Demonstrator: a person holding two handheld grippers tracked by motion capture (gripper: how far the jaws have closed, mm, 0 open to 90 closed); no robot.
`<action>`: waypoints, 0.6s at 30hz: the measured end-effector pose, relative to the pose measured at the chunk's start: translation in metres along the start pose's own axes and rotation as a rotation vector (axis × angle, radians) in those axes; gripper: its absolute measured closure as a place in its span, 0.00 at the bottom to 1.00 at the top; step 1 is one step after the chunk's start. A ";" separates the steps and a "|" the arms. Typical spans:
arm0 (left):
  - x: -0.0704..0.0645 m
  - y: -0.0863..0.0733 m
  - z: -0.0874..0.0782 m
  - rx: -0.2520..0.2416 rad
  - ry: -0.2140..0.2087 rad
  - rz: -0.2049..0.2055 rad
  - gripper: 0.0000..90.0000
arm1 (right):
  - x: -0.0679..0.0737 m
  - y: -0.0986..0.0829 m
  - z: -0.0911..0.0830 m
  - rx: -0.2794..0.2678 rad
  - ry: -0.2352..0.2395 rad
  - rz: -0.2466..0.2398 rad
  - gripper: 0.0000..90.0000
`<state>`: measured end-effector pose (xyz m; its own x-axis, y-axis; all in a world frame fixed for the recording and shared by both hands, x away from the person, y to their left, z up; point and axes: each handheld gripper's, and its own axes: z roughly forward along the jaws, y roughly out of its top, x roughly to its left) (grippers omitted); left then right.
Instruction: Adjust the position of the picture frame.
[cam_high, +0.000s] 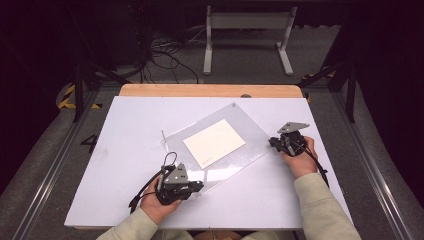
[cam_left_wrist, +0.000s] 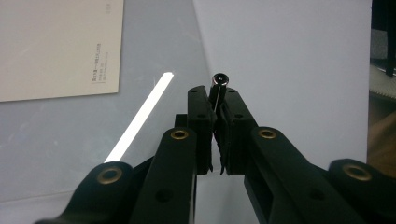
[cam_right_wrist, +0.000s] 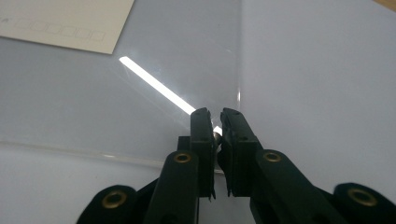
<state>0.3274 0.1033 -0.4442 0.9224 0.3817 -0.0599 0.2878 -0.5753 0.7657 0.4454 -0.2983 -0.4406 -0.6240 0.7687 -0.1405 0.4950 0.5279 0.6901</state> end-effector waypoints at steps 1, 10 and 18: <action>0.000 0.000 -0.001 0.003 -0.002 0.003 0.94 | 0.000 0.000 -0.001 0.008 0.013 -0.011 0.93; 0.001 -0.009 -0.018 0.015 0.021 -0.008 0.94 | 0.007 -0.017 -0.023 0.026 0.141 -0.047 0.93; 0.019 -0.019 -0.032 -0.009 0.101 -0.079 0.94 | 0.029 -0.030 -0.048 0.102 0.264 -0.122 0.93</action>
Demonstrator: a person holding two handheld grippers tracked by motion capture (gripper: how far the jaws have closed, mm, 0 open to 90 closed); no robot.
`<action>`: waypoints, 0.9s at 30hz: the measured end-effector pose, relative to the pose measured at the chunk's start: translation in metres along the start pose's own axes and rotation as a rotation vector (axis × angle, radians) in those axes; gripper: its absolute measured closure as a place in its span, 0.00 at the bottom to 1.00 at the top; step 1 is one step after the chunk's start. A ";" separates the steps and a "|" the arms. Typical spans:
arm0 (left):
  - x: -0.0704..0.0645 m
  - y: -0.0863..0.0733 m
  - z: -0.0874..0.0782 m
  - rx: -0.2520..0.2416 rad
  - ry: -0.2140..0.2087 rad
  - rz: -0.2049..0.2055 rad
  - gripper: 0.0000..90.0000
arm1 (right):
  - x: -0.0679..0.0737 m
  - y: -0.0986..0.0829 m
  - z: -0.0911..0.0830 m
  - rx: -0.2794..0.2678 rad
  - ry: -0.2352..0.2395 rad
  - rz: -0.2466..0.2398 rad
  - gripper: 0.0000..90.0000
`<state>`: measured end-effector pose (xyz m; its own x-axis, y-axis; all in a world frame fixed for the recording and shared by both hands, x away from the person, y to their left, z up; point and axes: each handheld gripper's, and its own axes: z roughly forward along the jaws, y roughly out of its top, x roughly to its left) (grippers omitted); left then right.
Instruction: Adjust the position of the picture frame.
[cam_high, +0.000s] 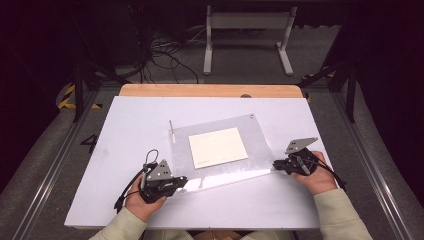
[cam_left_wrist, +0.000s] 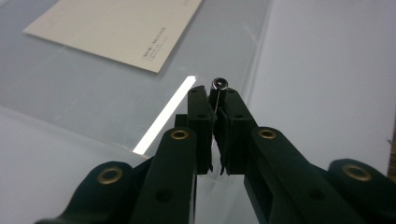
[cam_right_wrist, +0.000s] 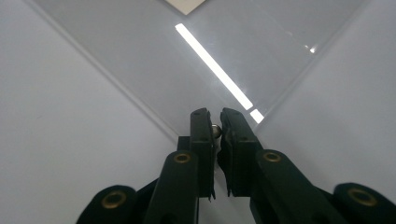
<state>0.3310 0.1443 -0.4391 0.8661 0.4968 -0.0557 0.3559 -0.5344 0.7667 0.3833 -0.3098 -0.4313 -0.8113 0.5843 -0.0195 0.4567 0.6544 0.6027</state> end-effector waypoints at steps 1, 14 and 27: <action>0.002 -0.001 -0.001 -0.002 0.008 -0.002 0.94 | 0.003 -0.001 -0.001 0.006 0.011 -0.007 0.93; 0.023 0.010 0.001 0.016 0.172 -0.121 0.94 | 0.042 -0.008 -0.008 0.029 0.117 -0.066 0.92; 0.069 0.036 0.027 -0.018 0.261 -0.241 0.92 | 0.062 -0.006 -0.002 -0.001 0.160 -0.095 0.93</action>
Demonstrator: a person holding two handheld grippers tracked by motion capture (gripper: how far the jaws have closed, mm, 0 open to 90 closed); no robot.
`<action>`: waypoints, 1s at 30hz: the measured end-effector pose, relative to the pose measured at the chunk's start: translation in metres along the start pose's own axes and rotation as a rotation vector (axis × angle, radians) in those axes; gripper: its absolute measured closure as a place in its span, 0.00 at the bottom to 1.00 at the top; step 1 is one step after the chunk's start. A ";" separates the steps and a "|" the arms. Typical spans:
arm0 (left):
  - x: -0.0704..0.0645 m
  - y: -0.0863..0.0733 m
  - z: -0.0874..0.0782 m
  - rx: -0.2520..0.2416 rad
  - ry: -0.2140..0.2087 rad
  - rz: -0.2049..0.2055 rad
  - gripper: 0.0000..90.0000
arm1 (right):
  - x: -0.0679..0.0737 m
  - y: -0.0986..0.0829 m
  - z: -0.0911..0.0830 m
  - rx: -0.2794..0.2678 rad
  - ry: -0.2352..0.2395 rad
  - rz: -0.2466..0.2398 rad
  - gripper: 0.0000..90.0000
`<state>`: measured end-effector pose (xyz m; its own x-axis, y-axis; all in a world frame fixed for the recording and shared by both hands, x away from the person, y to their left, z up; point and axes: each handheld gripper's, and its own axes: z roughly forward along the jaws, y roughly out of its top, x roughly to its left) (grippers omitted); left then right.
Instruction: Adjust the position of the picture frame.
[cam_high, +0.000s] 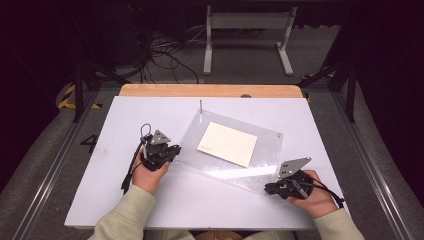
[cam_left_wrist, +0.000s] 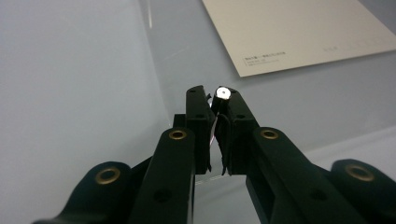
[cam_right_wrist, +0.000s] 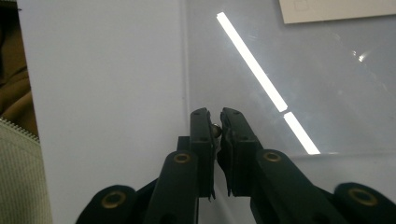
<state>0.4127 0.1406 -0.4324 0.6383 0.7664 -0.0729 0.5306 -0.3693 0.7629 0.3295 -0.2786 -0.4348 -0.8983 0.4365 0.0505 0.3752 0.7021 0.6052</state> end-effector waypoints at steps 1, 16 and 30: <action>0.001 0.002 0.003 -0.003 0.000 -0.007 0.92 | 0.005 0.001 0.002 -0.001 0.007 -0.007 0.93; 0.014 0.005 0.024 -0.045 -0.021 -0.090 0.77 | 0.023 0.006 0.009 -0.040 0.069 -0.021 0.82; -0.001 -0.016 -0.036 -0.149 -0.004 0.040 0.52 | -0.075 -0.002 -0.031 -0.230 -0.325 0.388 0.82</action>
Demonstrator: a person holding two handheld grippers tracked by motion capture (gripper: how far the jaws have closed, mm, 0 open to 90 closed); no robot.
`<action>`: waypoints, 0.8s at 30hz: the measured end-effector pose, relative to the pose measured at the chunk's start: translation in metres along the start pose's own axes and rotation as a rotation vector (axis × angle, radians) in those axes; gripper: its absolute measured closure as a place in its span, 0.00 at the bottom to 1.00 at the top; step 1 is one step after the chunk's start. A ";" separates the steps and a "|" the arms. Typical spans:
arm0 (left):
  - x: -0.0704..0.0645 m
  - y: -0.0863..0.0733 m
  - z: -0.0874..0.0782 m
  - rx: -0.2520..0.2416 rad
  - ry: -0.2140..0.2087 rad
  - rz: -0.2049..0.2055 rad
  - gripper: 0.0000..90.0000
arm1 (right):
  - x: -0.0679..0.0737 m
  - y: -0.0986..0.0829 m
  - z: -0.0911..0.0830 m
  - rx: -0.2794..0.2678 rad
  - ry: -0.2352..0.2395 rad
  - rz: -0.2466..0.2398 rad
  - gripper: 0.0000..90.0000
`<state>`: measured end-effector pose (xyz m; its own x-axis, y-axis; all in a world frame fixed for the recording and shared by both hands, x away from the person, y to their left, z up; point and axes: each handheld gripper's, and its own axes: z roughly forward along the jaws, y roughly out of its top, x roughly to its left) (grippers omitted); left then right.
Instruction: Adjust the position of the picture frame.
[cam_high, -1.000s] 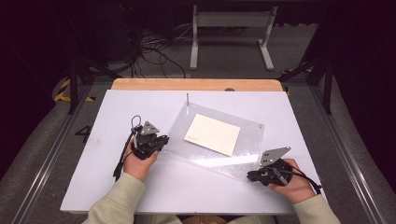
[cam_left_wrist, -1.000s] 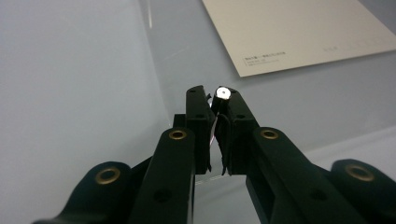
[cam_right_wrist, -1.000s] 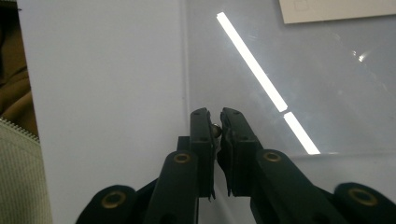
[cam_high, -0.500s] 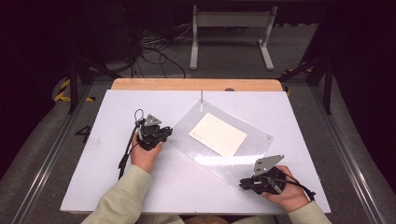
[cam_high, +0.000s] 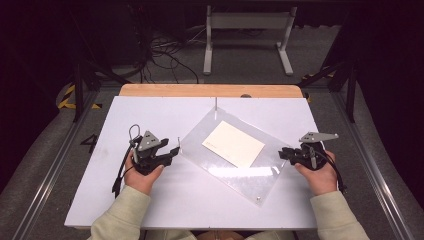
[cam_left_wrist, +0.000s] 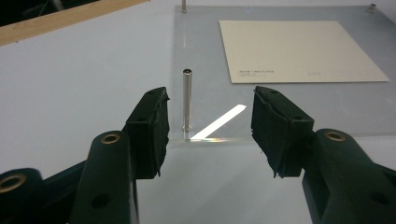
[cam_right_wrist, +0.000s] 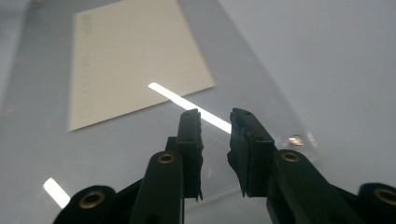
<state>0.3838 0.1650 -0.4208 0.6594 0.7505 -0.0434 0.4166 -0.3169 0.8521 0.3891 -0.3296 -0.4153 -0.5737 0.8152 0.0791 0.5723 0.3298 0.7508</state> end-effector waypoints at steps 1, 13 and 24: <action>0.000 -0.002 -0.002 0.001 -0.005 -0.010 0.52 | -0.007 0.001 0.004 0.007 -0.040 0.013 0.82; 0.003 -0.013 -0.008 0.017 -0.010 -0.018 0.52 | -0.048 -0.004 0.028 -0.014 -0.158 0.164 0.80; -0.002 -0.015 -0.009 0.030 -0.025 -0.002 0.51 | -0.037 -0.003 0.031 0.044 -0.161 0.069 0.93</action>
<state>0.3707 0.1739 -0.4286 0.6738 0.7366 -0.0581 0.4365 -0.3333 0.8357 0.4268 -0.3464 -0.4408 -0.4327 0.9013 0.0208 0.6342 0.2879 0.7176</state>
